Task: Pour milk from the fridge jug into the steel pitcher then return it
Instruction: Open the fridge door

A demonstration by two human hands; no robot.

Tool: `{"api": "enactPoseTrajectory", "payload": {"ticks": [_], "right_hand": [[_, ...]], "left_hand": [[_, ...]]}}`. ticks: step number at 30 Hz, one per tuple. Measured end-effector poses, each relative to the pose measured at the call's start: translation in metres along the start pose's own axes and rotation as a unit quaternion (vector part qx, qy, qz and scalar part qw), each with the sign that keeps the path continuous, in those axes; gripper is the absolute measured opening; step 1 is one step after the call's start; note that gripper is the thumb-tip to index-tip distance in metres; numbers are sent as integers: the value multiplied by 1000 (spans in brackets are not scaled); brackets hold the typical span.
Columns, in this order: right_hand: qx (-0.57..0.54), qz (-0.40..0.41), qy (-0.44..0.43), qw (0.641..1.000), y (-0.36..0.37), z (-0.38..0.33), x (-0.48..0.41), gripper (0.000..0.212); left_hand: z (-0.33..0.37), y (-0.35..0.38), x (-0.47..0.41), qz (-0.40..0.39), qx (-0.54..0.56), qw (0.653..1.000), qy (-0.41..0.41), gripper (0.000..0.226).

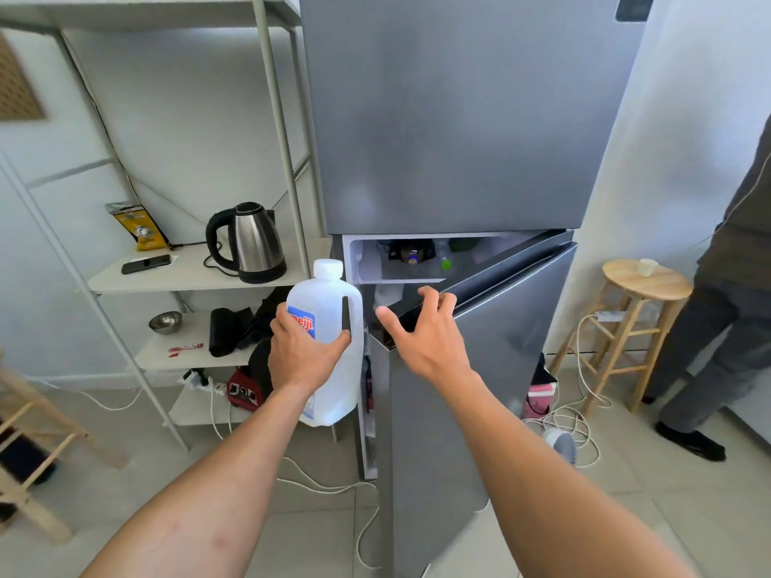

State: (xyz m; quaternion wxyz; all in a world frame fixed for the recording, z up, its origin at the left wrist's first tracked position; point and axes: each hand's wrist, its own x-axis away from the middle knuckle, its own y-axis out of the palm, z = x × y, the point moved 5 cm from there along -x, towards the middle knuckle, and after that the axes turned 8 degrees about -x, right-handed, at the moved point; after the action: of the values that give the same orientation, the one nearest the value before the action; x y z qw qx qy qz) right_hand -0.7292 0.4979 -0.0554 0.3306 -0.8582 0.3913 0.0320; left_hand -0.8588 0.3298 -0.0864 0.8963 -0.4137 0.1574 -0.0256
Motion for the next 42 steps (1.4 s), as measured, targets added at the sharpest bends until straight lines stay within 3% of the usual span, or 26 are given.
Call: {"api": "enactPoseTrajectory", "payload": {"ticks": [6, 10, 14, 21, 28, 32, 42], "right_hand": [[32, -25, 51, 998, -41, 12, 35, 88], [-4, -14, 74, 997, -70, 24, 60, 70], [-27, 5, 90, 996, -96, 36, 86, 66], [109, -17, 167, 980, -147, 42, 103, 61], [282, 60, 89, 953, -194, 58, 142, 34], [393, 82, 51, 915, -208, 68, 155, 45], [472, 99, 101, 870, -232, 99, 179, 58]], "left_hand": [[20, -5, 45, -6, -5, 999, 31, 106], [36, -2, 74, -20, -4, 999, 50, 105], [55, 3, 99, -42, 5, 997, 70, 103], [84, 4, 129, -64, 4, 992, 104, 99], [110, 10, 155, -83, -4, 987, 139, 106], [131, 21, 176, -104, 2, 981, 162, 105], [163, 42, 223, -141, 32, 970, 194, 102]]}}
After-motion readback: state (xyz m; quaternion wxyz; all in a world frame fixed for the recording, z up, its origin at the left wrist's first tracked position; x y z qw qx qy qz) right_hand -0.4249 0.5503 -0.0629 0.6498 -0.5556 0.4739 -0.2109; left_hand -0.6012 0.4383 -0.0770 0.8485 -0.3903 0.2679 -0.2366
